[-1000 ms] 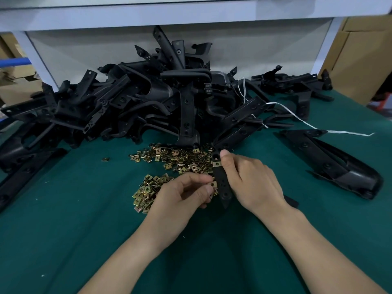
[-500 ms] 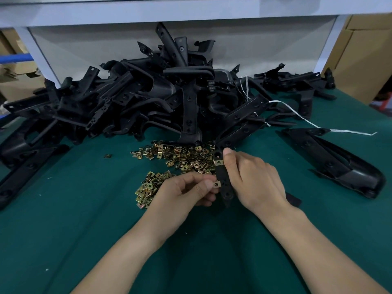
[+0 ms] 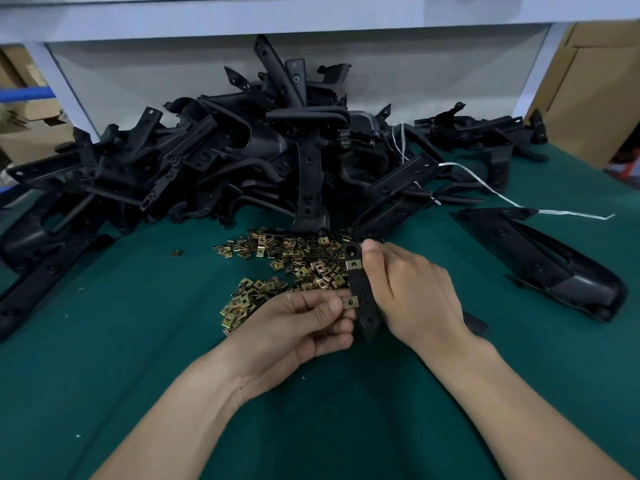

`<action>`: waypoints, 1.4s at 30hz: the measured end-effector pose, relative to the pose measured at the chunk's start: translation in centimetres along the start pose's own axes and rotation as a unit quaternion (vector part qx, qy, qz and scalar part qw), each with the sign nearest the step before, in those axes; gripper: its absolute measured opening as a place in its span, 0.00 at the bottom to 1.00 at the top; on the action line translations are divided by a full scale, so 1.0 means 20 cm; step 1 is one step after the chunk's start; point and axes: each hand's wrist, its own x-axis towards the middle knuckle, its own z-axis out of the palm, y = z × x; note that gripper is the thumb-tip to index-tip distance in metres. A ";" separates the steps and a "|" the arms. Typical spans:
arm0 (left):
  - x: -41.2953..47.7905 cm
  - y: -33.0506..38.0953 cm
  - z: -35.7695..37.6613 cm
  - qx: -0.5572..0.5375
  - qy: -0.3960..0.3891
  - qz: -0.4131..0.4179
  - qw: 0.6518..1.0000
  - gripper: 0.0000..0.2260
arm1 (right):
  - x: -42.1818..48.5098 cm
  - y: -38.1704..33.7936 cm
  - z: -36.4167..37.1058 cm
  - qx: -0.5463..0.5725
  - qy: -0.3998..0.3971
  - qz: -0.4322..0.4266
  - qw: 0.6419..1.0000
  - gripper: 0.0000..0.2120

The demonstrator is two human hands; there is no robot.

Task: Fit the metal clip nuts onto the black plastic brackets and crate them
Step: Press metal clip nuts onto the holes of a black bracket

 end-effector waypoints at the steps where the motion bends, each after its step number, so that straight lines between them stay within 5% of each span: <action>1: 0.00 0.00 0.00 -0.002 -0.001 -0.001 1.000 0.09 | 0.00 0.00 0.00 -0.001 0.004 -0.004 1.000 0.17; 42: 0.00 -0.01 0.03 0.052 -0.019 0.028 0.998 0.09 | -0.01 -0.05 -0.01 0.013 0.004 -0.020 1.000 0.19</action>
